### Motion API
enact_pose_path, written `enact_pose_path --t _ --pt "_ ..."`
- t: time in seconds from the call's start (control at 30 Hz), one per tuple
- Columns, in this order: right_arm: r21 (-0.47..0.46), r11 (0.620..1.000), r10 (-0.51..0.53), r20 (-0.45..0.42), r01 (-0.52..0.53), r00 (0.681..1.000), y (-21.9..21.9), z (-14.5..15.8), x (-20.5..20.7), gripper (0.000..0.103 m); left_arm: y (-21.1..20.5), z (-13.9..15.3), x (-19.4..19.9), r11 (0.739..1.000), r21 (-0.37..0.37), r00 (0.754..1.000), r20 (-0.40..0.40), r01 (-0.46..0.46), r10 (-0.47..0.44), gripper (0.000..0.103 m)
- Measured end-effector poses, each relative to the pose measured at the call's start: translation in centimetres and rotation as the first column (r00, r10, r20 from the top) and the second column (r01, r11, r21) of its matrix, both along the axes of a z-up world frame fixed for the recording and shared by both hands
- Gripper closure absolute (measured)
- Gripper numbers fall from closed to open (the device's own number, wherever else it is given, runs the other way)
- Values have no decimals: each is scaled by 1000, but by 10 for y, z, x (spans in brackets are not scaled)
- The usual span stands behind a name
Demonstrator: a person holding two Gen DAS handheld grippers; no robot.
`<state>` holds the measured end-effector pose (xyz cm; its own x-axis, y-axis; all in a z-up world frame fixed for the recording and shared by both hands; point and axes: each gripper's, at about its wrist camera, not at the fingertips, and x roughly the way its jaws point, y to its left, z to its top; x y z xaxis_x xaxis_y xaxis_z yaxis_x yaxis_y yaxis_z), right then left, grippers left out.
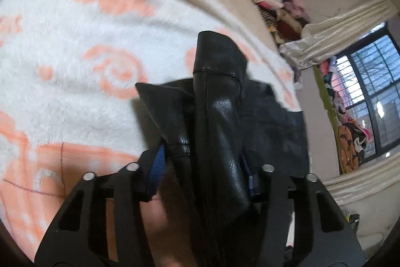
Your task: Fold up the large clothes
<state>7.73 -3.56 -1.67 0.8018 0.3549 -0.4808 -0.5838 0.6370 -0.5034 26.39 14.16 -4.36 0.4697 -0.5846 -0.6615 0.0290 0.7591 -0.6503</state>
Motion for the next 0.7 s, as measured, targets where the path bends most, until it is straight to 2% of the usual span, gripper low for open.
enact_pose_path --t 0.13,0.17,0.23,0.33,0.47,0.5,0.63,0.7 --pt "170 985 -9 -38 15 999 -37 38 8 85 -19 50 -11 999 -30 996 83 -30 32 65" --pt "261 965 -17 -76 36 997 -56 52 13 86 -30 66 -14 999 -22 993 117 -29 32 65" --pt "363 930 -16 -131 63 991 -80 68 21 86 -52 91 -18 1000 3 986 166 -24 24 65" --pt "534 839 -9 -187 109 982 -139 93 26 86 -97 127 -23 999 44 971 237 4 -15 64" --pt "646 743 -35 -225 176 974 -199 107 27 86 -156 153 -24 994 97 955 285 49 -75 60" --pt "657 730 -45 -228 188 973 -207 109 25 87 -175 159 -24 992 110 950 296 68 -98 59" --pt "716 651 -84 -263 252 961 -260 114 29 87 -231 169 -21 980 157 929 329 124 -171 53" --pt "751 591 -91 -299 294 950 -284 111 29 87 -253 169 -19 974 172 919 339 147 -199 48"
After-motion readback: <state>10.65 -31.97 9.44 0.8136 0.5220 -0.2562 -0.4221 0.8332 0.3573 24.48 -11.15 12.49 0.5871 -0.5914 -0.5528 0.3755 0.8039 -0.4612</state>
